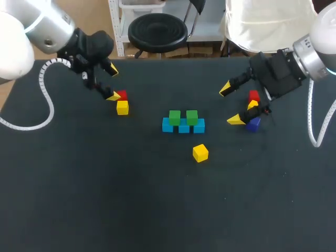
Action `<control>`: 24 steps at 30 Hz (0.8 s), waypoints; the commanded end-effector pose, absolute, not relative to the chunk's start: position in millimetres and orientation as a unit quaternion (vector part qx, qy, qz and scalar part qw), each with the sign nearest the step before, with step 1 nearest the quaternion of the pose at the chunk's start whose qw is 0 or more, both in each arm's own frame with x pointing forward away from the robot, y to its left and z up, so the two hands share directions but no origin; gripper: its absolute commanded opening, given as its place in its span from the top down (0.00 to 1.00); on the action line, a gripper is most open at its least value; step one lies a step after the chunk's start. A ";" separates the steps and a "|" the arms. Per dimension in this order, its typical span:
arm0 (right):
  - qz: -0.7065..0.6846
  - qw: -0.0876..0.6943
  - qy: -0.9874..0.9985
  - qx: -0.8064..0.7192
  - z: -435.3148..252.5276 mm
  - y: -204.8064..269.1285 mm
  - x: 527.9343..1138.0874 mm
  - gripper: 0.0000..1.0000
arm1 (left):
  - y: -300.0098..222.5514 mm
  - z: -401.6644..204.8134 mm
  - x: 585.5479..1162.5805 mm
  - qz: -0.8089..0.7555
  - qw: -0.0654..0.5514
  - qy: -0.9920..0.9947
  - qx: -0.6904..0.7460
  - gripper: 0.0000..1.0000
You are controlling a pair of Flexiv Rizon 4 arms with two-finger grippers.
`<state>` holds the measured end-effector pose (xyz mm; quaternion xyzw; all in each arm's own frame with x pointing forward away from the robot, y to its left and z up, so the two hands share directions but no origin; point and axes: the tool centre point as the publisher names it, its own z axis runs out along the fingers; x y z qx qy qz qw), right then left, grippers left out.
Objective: Place the blue cubes, place green cubes on the blue cubes, place the yellow cubes on the green cubes, then place the red cubes on the yellow cubes, and place purple cube on the red cubes.
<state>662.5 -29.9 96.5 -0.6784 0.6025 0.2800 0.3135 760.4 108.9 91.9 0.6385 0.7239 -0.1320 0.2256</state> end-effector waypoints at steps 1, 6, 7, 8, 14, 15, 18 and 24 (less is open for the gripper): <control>0.280 0.314 0.602 -0.678 96.4 -30.2 662.3 0.00 | 109.8 91.5 759.8 -0.132 0.227 0.723 0.639 0.00; 0.269 0.311 0.601 -0.685 100.9 -32.3 653.9 0.00 | 109.8 91.5 759.8 -0.132 0.227 0.723 0.639 0.00; 0.265 0.314 0.602 -0.685 103.9 -34.8 649.4 0.00 | 109.8 91.5 759.8 -0.132 0.227 0.723 0.639 0.00; 0.261 0.315 0.603 -0.685 106.4 -37.7 645.9 0.00 | 109.8 91.5 759.8 -0.132 0.227 0.723 0.639 0.00; 0.263 0.279 0.599 -0.703 119.8 -45.7 620.3 0.00 | 109.8 91.5 759.8 -0.132 0.227 0.723 0.639 0.00; 0.268 0.276 0.594 -0.706 121.7 -46.7 615.3 0.00 | 109.8 91.5 759.8 -0.132 0.227 0.723 0.639 0.00; 0.278 0.258 0.589 -0.713 126.1 -49.0 600.7 0.00 | 109.8 91.5 759.8 -0.132 0.227 0.723 0.639 0.00; 0.283 0.223 0.596 -0.718 132.0 -49.0 586.5 0.00 | 109.8 91.5 759.8 -0.132 0.227 0.723 0.639 0.00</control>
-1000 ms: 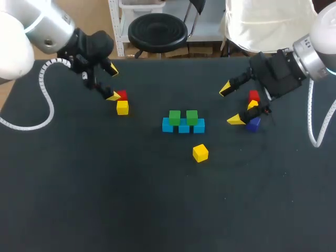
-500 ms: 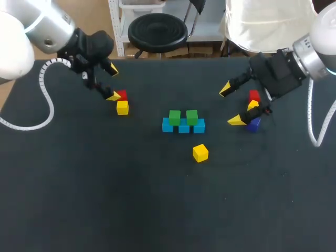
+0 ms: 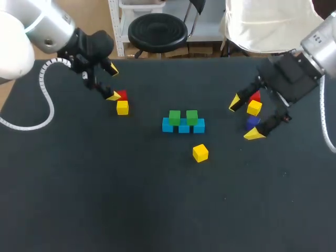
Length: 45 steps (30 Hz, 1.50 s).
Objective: Place the blue cubes, place green cubes on the blue cubes, place the yellow cubes on the green cubes, then place the red cubes on the yellow cubes, and place purple cube on the red cubes.
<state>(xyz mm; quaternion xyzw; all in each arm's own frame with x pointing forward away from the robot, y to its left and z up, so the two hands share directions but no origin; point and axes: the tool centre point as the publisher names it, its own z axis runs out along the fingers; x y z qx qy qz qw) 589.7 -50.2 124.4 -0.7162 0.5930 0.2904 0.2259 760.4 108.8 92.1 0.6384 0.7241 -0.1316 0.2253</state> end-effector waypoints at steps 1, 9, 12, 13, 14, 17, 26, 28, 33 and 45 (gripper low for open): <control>0.283 0.223 0.596 -0.718 132.0 -49.0 586.5 0.00 | 109.8 91.5 759.8 -0.132 0.227 0.723 0.639 0.00; 0.283 0.223 0.596 -0.718 132.0 -49.0 586.5 0.00 | 109.8 91.5 759.8 -0.132 0.227 0.723 0.639 0.00; 0.278 0.222 0.574 -0.738 130.5 -39.0 590.7 0.00 | 109.8 91.5 759.8 -0.132 0.227 0.723 0.639 0.00; 0.277 0.227 0.563 -0.745 129.6 -35.7 590.0 0.00 | 109.8 91.5 759.8 -0.132 0.227 0.723 0.639 0.00; 0.278 0.226 0.558 -0.748 127.7 -33.8 587.7 0.00 | 109.8 91.5 759.8 -0.132 0.227 0.723 0.639 0.00; 0.298 0.234 0.539 -0.752 119.1 -33.3 579.5 0.00 | 109.8 91.5 759.8 -0.132 0.227 0.723 0.639 0.00; 0.337 0.207 0.527 -0.752 86.7 -20.3 550.9 0.00 | 109.8 91.5 759.8 -0.132 0.227 0.723 0.639 0.00; 0.350 0.209 0.520 -0.751 78.8 -15.8 547.4 0.00 | 109.8 91.5 759.8 -0.132 0.227 0.723 0.639 0.00; 0.376 0.194 0.521 -0.741 61.7 -4.4 538.5 0.00 | 109.8 91.5 759.8 -0.132 0.227 0.723 0.639 0.00; 0.384 0.191 0.531 -0.731 52.5 0.0 515.7 0.00 | 109.8 91.5 759.8 -0.132 0.227 0.723 0.639 0.00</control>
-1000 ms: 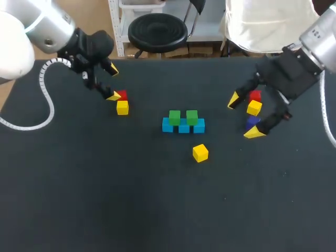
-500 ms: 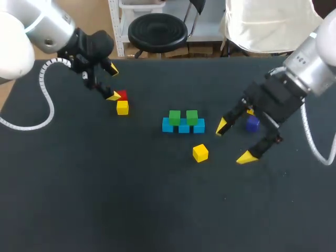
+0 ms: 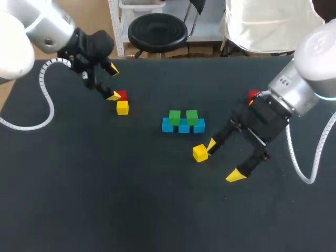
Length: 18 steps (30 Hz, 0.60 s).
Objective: Place the blue cubes, place green cubes on the blue cubes, place the yellow cubes on the green cubes, then place the red cubes on the yellow cubes, and place purple cube on the red cubes.
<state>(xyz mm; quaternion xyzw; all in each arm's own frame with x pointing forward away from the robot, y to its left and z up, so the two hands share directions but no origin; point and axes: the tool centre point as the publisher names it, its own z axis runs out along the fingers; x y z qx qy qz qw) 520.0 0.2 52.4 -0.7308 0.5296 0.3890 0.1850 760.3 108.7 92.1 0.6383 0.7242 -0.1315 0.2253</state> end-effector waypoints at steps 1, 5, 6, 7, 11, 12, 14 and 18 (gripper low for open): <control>0.382 0.193 0.532 -0.731 52.4 0.5 515.5 0.00 | 109.8 91.5 759.8 -0.132 0.227 0.723 0.639 0.00; 0.364 0.207 0.534 -0.735 51.9 3.3 518.4 0.00 | 109.8 91.5 759.8 -0.132 0.227 0.723 0.639 0.00; 0.359 0.214 0.532 -0.737 52.1 3.3 519.3 0.00 | 109.8 91.5 759.8 -0.132 0.227 0.723 0.639 0.00; 0.357 0.216 0.532 -0.737 52.4 3.3 519.9 0.00 | 109.8 91.5 759.8 -0.132 0.227 0.723 0.639 0.00; 0.356 0.220 0.532 -0.736 50.7 6.0 521.4 0.00 | 109.8 91.5 759.8 -0.132 0.227 0.723 0.639 0.00; 0.354 0.223 0.532 -0.736 50.3 6.4 521.5 0.00 | 109.8 91.5 759.8 -0.132 0.227 0.723 0.639 0.00; 0.354 0.226 0.531 -0.736 48.7 7.1 522.5 0.00 | 109.8 91.5 759.8 -0.132 0.227 0.723 0.639 0.00; 0.353 0.232 0.528 -0.737 46.8 9.0 527.1 0.00 | 109.8 91.5 759.8 -0.132 0.227 0.723 0.639 0.00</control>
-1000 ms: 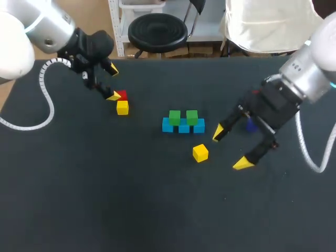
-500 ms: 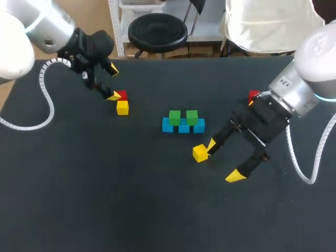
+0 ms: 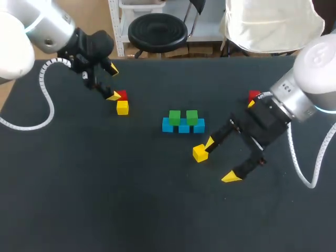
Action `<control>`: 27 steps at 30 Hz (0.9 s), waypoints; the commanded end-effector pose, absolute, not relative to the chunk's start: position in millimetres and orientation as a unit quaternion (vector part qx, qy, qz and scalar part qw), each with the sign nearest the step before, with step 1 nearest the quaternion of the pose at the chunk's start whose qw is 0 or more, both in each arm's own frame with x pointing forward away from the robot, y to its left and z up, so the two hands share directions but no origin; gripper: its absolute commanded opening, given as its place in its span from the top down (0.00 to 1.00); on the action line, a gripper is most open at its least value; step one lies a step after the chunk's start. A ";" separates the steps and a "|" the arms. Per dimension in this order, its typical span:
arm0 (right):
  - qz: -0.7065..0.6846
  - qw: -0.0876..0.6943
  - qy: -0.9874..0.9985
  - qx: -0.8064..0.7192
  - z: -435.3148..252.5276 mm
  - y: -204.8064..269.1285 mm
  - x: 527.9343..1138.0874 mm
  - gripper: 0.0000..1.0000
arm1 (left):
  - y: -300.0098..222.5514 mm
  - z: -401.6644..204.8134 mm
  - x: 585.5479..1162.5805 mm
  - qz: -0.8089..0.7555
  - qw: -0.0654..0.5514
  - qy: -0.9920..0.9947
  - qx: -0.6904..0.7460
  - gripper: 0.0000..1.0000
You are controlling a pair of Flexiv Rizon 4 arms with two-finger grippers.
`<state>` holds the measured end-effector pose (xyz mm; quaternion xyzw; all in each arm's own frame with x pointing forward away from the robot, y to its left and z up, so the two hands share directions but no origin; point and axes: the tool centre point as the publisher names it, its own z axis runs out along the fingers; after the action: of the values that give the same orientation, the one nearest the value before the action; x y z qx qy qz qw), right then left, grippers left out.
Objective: Place the blue cubes, place green cubes on the blue cubes, place the yellow cubes on the green cubes, then place the red cubes on the yellow cubes, and place purple cube on the red cubes.
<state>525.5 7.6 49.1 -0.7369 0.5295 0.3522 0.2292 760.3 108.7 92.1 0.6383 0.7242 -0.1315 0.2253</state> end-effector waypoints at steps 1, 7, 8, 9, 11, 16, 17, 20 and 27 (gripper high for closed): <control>0.353 0.232 0.527 -0.737 46.9 9.4 528.5 0.00 | 109.8 91.5 759.8 -0.132 0.227 0.723 0.639 0.00; 0.348 0.233 0.523 -0.742 45.8 13.7 537.2 0.00 | 109.8 91.5 759.8 -0.132 0.227 0.723 0.639 0.00; 0.349 0.233 0.522 -0.742 45.1 14.2 538.4 0.00 | 109.8 91.5 759.8 -0.132 0.227 0.723 0.639 0.00; 0.349 0.234 0.522 -0.742 43.9 14.8 539.7 0.00 | 109.8 91.5 759.8 -0.132 0.227 0.723 0.639 0.00; 0.352 0.233 0.521 -0.742 41.6 15.8 541.6 0.00 | 109.8 91.5 759.8 -0.132 0.227 0.723 0.639 0.00; 0.358 0.235 0.521 -0.738 36.6 16.9 544.6 0.00 | 109.8 91.5 759.8 -0.132 0.227 0.723 0.639 0.00; 0.358 0.235 0.522 -0.738 36.1 17.0 544.9 0.00 | 109.8 91.5 759.8 -0.132 0.227 0.723 0.639 0.00; 0.359 0.234 0.525 -0.735 34.3 17.6 546.1 0.00 | 109.8 91.5 759.8 -0.132 0.227 0.723 0.639 0.00; 0.359 0.231 0.531 -0.732 31.3 20.7 548.6 0.00 | 109.8 91.5 759.8 -0.132 0.227 0.723 0.639 0.00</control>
<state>546.5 18.6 32.7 -0.7318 0.5312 0.3579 0.2328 760.3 108.7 92.1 0.6383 0.7242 -0.1315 0.2253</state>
